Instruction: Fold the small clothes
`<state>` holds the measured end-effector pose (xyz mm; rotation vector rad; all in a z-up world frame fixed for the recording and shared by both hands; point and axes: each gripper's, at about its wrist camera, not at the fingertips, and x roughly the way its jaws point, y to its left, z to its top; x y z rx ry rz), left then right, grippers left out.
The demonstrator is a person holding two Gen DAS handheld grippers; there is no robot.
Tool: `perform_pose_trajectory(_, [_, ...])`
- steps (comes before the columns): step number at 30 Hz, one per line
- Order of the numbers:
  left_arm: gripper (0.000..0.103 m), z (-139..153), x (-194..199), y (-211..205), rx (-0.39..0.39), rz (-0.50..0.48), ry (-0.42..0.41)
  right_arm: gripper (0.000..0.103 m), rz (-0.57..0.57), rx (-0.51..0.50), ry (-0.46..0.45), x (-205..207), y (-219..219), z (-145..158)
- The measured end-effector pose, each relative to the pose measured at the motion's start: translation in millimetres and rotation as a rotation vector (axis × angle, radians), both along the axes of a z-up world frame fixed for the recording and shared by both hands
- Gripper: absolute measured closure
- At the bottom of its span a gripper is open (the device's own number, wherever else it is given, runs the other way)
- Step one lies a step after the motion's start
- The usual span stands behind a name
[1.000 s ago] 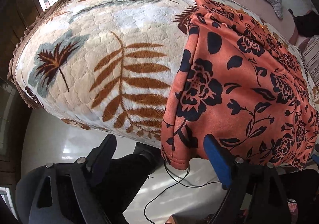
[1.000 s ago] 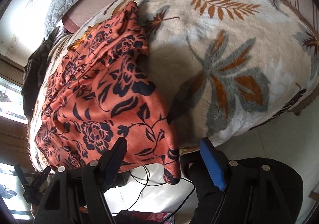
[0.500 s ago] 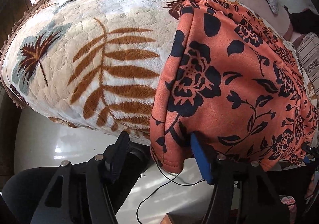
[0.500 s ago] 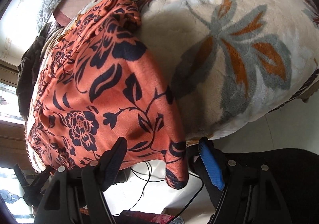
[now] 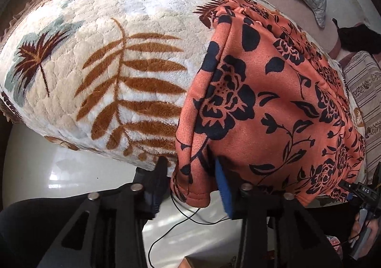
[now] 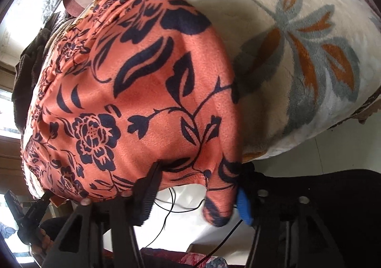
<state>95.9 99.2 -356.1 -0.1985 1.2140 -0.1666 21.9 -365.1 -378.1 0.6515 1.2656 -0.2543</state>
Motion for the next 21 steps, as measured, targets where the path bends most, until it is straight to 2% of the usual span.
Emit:
perform_pose_trajectory(2, [0.050, -0.9, -0.6, -3.2, 0.019, -0.013, -0.013, 0.040, 0.015, -0.002, -0.035, -0.2, 1.8, -0.7])
perform_pose_trajectory(3, [0.053, -1.8, -0.1, -4.8, 0.013, -0.014, -0.014, 0.042, 0.031, -0.011, -0.046, -0.3, 3.6, -0.3])
perform_pose_trajectory(4, [0.070, -2.2, 0.1, -2.0, -0.014, -0.018, -0.013, 0.054, 0.038, -0.010, -0.055, -0.5, 3.7, 0.3])
perform_pose_trajectory(5, [0.081, -2.5, 0.7, -1.8, -0.053, -0.027, -0.007, 0.067, 0.046, -0.007, -0.058, 0.0, 6.8, 2.0])
perform_pose_trajectory(6, [0.090, -1.9, 0.1, -1.4, -0.068, -0.027, -0.009, 0.070, 0.057, -0.021, -0.056, 0.4, 10.5, 5.1])
perform_pose_trajectory(8, [0.095, 0.9, -1.9, -1.7, -0.058, -0.029, -0.023, 0.087, 0.083, -0.049, -0.061, -0.3, 15.0, 12.7])
perform_pose_trajectory(10, [0.097, 9.3, -4.3, -6.0, -0.068, -0.031, -0.053, 0.093, 0.096, -0.040, -0.077, 0.6, 23.8, 23.5])
perform_pose_trajectory(15, [0.097, 50.5, -16.0, -4.1, -0.083, -0.094, -0.162, 0.094, 0.135, 0.009, -0.168, -7.7, 27.7, 59.1])
perform_pose_trajectory(21, [0.097, 84.8, -24.9, -0.1, -0.106, -0.123, -0.236, 0.095, 0.144, 0.079, -0.278, -9.6, 22.4, 97.5])
